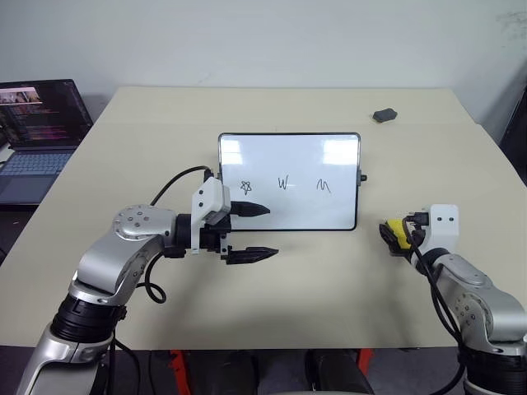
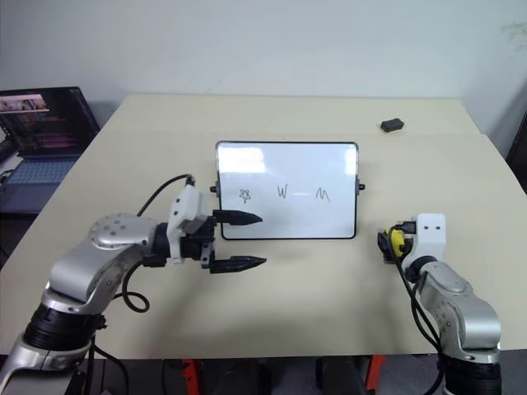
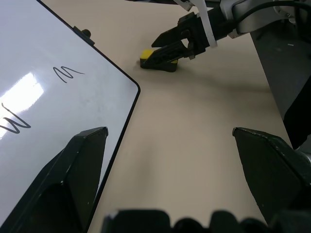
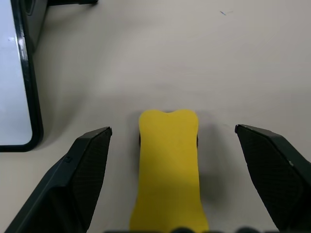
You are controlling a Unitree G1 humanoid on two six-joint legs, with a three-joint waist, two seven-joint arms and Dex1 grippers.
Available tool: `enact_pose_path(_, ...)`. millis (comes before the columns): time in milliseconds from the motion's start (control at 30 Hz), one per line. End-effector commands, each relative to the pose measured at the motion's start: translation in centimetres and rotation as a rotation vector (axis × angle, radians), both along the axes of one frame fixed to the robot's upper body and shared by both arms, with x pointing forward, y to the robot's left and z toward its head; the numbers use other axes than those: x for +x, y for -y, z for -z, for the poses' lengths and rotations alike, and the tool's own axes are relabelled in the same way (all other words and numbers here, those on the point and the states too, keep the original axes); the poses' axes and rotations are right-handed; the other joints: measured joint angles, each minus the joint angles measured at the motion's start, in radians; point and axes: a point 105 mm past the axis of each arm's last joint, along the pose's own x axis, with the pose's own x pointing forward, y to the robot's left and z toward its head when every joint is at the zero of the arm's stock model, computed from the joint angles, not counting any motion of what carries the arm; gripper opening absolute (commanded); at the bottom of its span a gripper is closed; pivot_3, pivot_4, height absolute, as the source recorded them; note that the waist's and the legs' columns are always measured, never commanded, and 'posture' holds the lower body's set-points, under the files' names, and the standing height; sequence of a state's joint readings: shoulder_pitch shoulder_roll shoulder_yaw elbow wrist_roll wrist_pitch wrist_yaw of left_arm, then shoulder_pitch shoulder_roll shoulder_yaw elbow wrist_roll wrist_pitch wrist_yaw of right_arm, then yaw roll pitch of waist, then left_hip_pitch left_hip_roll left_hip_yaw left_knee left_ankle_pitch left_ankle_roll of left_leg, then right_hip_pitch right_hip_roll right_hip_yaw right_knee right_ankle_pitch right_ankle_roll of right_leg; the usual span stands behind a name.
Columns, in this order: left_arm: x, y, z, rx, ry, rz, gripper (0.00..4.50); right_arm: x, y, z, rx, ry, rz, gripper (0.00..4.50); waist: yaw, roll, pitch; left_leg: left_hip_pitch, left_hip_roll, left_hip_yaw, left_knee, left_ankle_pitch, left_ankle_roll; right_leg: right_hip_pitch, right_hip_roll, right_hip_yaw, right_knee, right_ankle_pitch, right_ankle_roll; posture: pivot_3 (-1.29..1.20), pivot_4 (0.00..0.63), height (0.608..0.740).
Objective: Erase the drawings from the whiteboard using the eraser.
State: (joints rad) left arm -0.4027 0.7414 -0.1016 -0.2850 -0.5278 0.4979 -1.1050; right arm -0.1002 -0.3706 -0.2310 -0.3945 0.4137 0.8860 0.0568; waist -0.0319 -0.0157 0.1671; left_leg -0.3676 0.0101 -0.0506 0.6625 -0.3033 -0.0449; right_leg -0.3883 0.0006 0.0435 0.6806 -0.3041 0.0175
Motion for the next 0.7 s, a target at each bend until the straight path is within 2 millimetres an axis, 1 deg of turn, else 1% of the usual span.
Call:
enact_pose_path(33, -0.45, 0.22, -0.89, -0.008, 0.045, 0.019, 4.50, 0.37, -0.03, -1.04, 0.000, 0.050, 0.001, 4.46, 0.000, 0.000, 0.000, 0.000, 0.000, 0.000, 0.000, 0.000, 0.000, 0.000, 0.000, 0.000, 0.000, 0.000, 0.000, 0.00, 0.150, 0.740)
enact_pose_path(167, -0.47, 0.17, -0.89, -0.007, 0.045, 0.015, 4.50, 0.52, -0.03, -0.88, 0.007, 0.047, 0.003, 4.46, 0.000, 0.000, 0.000, 0.000, 0.000, 0.000, 0.000, 0.000, 0.000, 0.000, 0.000, 0.000, 0.000, 0.000, 0.000, 0.00, 0.150, 0.740)
enact_pose_path(267, -0.46, 0.11, -0.91, -0.006, 0.045, 0.010, 4.50, 0.69, 0.17, -0.79, 0.008, 0.044, 0.013, 3.88, 0.000, 0.000, 0.000, 0.000, 0.000, 0.000, 0.000, 0.000, 0.000, 0.000, 0.000, 0.000, 0.000, 0.000, 0.000, 0.00, 0.150, 0.740)
enact_pose_path(500, -0.49, 0.02, -0.94, -0.003, 0.045, 0.001, 4.50, 0.94, 0.11, -0.79, 0.005, 0.043, 0.008, 1.37, 0.000, 0.000, 0.000, 0.000, 0.000, 0.000, 0.000, 0.000, 0.000, 0.000, 0.000, 0.000, 0.000, 0.000, 0.000, 0.00, 0.150, 0.740)
enact_pose_path(533, -0.49, 0.04, -0.93, -0.002, 0.045, 0.001, 4.50, 0.97, 0.10, -0.80, 0.006, 0.044, 0.008, 1.15, 0.000, 0.000, 0.000, 0.000, 0.000, 0.000, 0.000, 0.000, 0.000, 0.000, 0.000, 0.000, 0.000, 0.000, 0.000, 0.00, 0.150, 0.740)
enact_pose_path(700, -0.01, 0.00, -1.02, -0.027, 0.043, -0.053, 4.50, 0.97, 0.23, -1.54, 0.012, 0.077, 0.008, 1.13, 0.000, 0.000, 0.000, 0.000, 0.000, 0.000, 0.000, 0.000, 0.000, 0.000, 0.000, 0.000, 0.000, 0.000, 0.000, 0.00, 0.150, 0.740)
